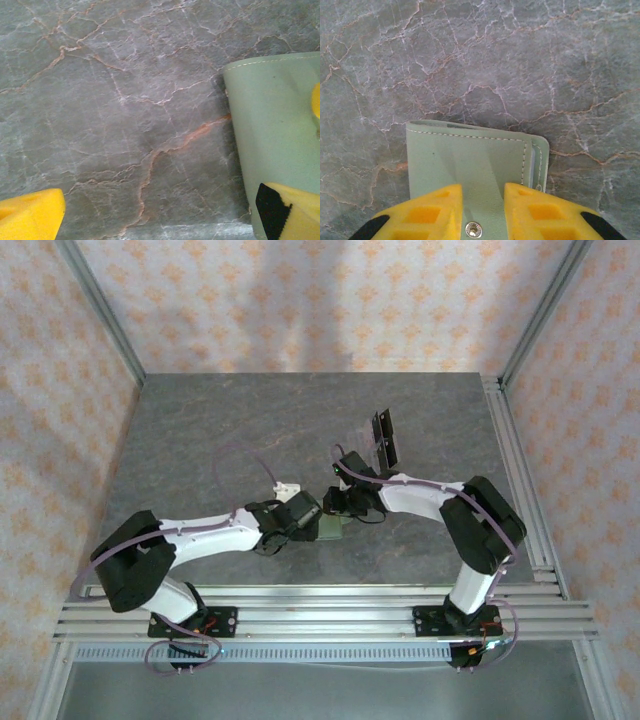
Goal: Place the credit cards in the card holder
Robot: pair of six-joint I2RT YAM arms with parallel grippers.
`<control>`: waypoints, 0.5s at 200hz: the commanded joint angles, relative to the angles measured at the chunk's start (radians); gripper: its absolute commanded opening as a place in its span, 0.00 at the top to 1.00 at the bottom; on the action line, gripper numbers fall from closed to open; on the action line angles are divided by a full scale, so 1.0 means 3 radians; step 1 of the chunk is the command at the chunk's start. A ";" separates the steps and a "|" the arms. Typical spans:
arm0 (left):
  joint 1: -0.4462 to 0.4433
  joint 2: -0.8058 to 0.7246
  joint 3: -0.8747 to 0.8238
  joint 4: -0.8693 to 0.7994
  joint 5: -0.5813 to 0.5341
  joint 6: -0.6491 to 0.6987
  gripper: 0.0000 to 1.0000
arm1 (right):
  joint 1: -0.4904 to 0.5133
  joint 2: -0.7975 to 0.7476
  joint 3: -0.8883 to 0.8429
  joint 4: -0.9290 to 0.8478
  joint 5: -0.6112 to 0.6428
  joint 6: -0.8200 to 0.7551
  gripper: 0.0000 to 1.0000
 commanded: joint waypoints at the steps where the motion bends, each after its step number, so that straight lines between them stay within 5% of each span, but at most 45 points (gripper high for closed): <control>1: -0.0026 0.0042 0.0103 0.0064 -0.0038 0.0058 0.00 | -0.0023 0.0019 -0.0056 0.0088 0.0002 0.0005 0.71; 100: -0.0054 0.0056 -0.0025 0.0421 0.0114 0.0073 0.00 | -0.0030 0.0008 -0.0127 0.0135 -0.0010 0.0020 0.72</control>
